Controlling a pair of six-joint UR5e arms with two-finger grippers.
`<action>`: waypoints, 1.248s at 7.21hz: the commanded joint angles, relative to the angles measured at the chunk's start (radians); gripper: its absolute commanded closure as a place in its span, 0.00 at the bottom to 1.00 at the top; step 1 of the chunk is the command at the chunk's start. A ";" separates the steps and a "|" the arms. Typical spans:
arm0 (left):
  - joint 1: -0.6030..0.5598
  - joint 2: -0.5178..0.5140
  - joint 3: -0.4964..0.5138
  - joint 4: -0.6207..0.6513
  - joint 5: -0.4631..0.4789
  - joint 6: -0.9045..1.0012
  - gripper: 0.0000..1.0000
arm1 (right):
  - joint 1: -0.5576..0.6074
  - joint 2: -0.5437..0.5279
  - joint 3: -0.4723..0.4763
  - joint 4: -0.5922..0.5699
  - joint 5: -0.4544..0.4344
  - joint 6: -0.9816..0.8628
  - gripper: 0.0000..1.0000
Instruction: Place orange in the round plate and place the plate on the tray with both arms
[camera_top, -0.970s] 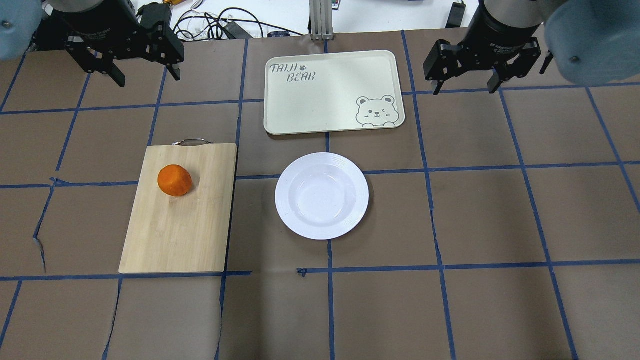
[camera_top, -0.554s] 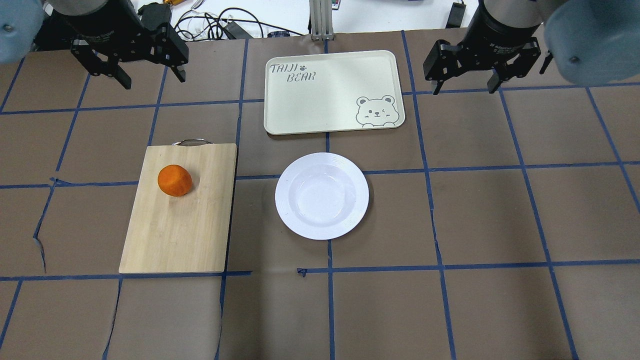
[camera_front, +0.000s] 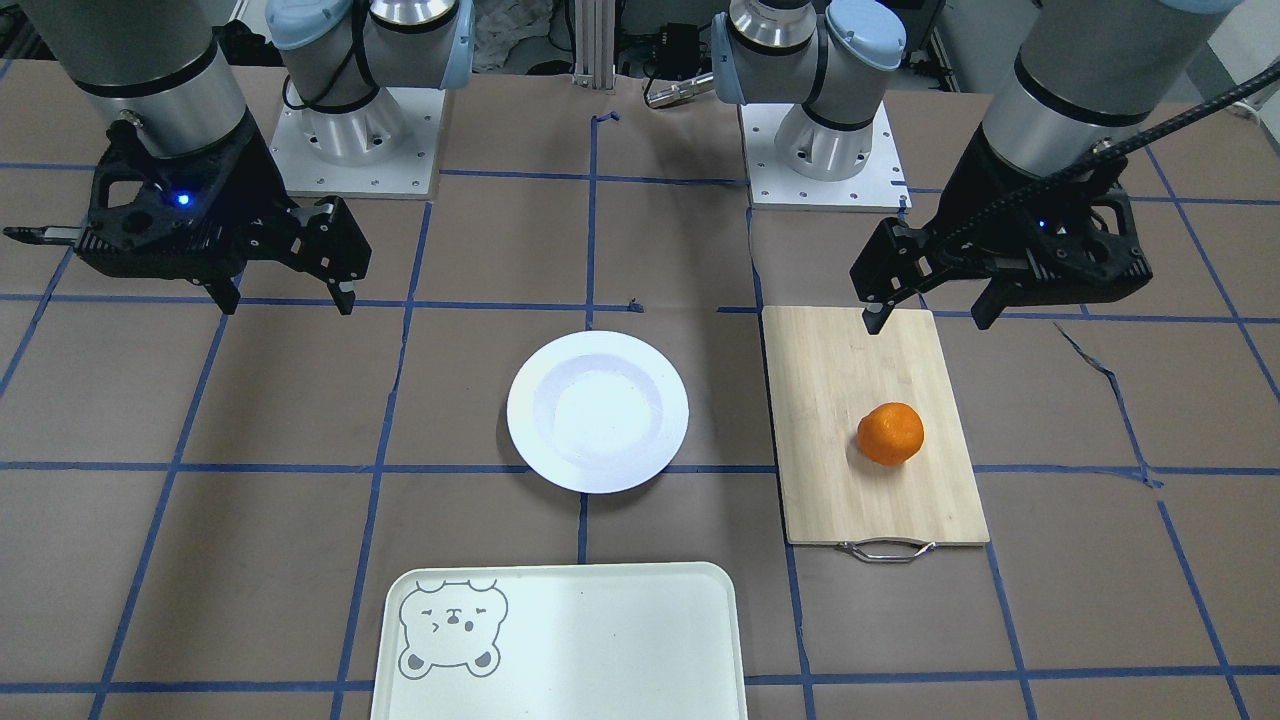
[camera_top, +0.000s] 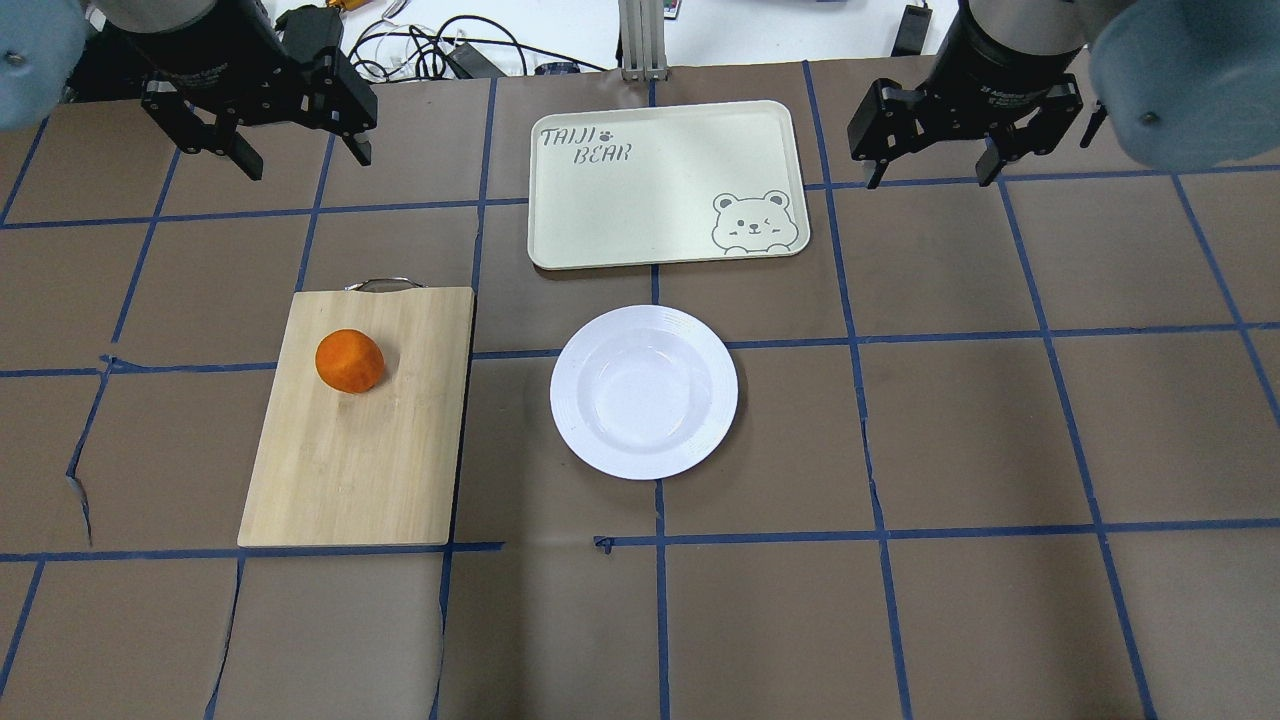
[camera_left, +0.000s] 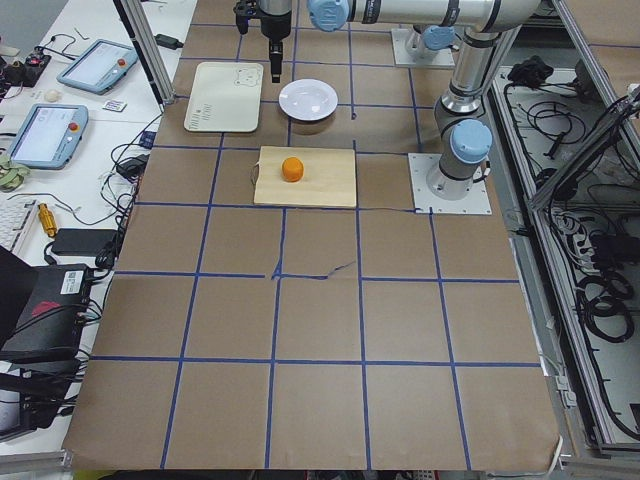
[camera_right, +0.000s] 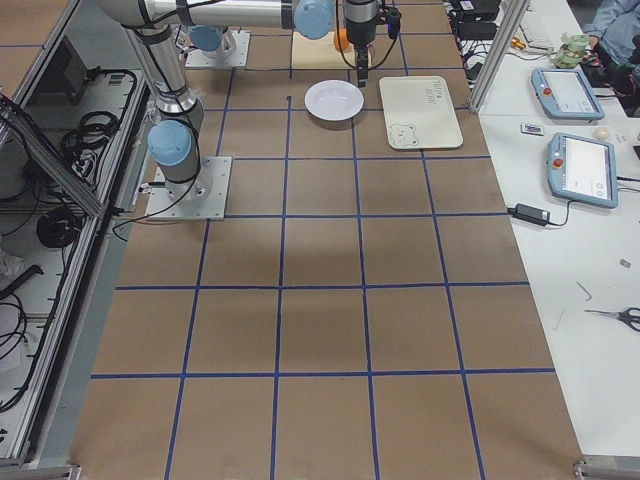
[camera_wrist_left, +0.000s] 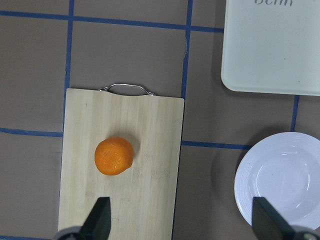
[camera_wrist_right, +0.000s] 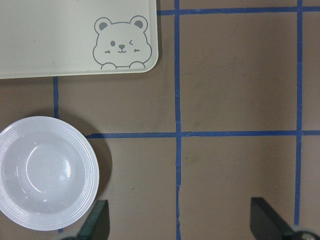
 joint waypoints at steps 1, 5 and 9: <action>0.000 0.002 -0.007 0.000 0.009 0.007 0.00 | 0.000 -0.001 0.000 -0.001 0.000 -0.001 0.00; 0.006 -0.015 -0.011 0.018 0.011 -0.007 0.00 | 0.002 -0.001 0.000 0.001 0.000 -0.001 0.00; 0.095 -0.076 -0.111 0.056 0.000 -0.012 0.00 | -0.001 0.002 0.000 0.001 0.000 -0.001 0.00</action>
